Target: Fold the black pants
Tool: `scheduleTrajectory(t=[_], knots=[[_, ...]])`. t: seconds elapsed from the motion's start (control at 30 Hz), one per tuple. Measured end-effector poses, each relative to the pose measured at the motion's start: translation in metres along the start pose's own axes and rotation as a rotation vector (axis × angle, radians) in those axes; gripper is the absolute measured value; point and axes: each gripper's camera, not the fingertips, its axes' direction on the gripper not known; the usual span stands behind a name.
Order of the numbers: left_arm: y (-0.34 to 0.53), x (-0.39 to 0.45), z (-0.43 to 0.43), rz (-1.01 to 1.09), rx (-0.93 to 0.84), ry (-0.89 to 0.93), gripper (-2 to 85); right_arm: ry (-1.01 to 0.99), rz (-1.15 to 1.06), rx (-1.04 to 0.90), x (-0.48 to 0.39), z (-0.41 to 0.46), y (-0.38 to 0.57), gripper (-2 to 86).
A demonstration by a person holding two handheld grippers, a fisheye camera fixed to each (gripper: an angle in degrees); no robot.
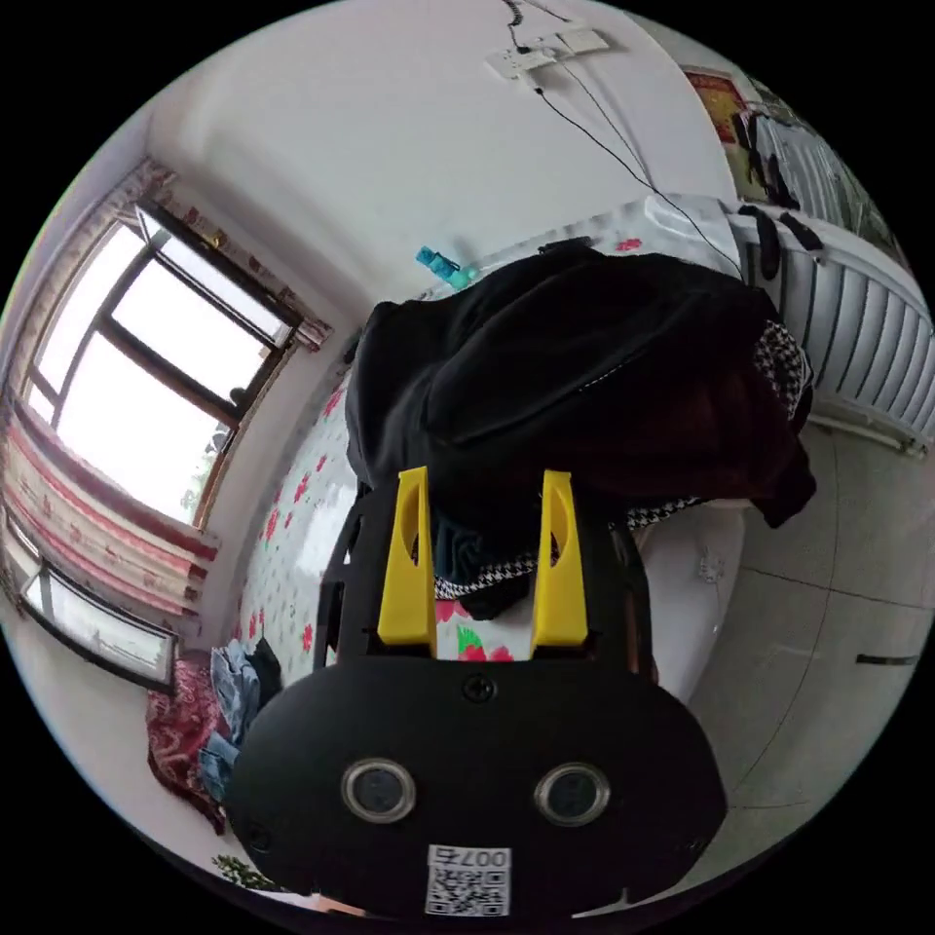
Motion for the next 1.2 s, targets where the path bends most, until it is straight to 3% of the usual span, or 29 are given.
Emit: scheduleTrajectory(t=[0.07, 0.13, 0.2, 0.27, 0.43, 0.5, 0.57, 0.67, 0.83, 0.93, 1.03, 1.2], knots=[[-0.002, -0.001, -0.001, -0.047, -0.009, 0.003, 2.8, -0.190, 0.214, 0.004, 0.046, 0.009, -0.011, 8.1], [-0.003, -0.001, -0.002, -0.069, -0.013, 0.003, 2.2, -0.324, 0.284, -0.034, 0.061, 0.018, -0.016, 4.9], [-0.001, -0.001, -0.003, -0.088, -0.012, 0.000, 1.3, -0.326, 0.262, 0.026, 0.048, 0.008, -0.019, 2.5], [0.009, -0.003, -0.007, -0.134, 0.005, 0.017, -0.2, -0.242, -0.008, 0.098, -0.014, -0.021, -0.025, 0.9], [0.047, -0.013, -0.020, -0.204, 0.099, 0.120, -0.9, -0.252, -0.719, 0.003, -0.188, -0.064, 0.028, -0.2], [0.063, -0.016, -0.023, -0.217, 0.122, 0.132, -0.9, -0.256, -1.048, -0.101, -0.257, -0.072, 0.097, -0.3], [0.084, -0.020, -0.030, -0.229, 0.159, 0.131, -0.9, -0.300, -1.513, -0.249, -0.319, -0.079, 0.238, -0.3], [0.114, -0.031, -0.038, -0.269, 0.225, 0.136, -0.6, -0.462, -1.919, -0.499, -0.336, -0.081, 0.436, -0.2], [0.179, -0.077, -0.030, -0.457, 0.280, 0.172, 0.7, -0.613, -1.949, -1.018, -0.297, -0.035, 0.679, 0.2], [0.235, -0.116, -0.018, -0.597, 0.298, 0.230, 3.6, -0.646, -1.978, -1.260, -0.270, -0.033, 0.736, 0.9], [0.281, -0.144, -0.010, -0.654, 0.317, 0.240, 7.5, -0.523, -1.991, -1.169, -0.257, -0.022, 0.720, 2.1], [0.290, -0.155, -0.023, -0.516, 0.412, 0.296, 12.2, -0.382, -1.612, -1.091, -0.253, 0.028, 0.647, 5.5]])
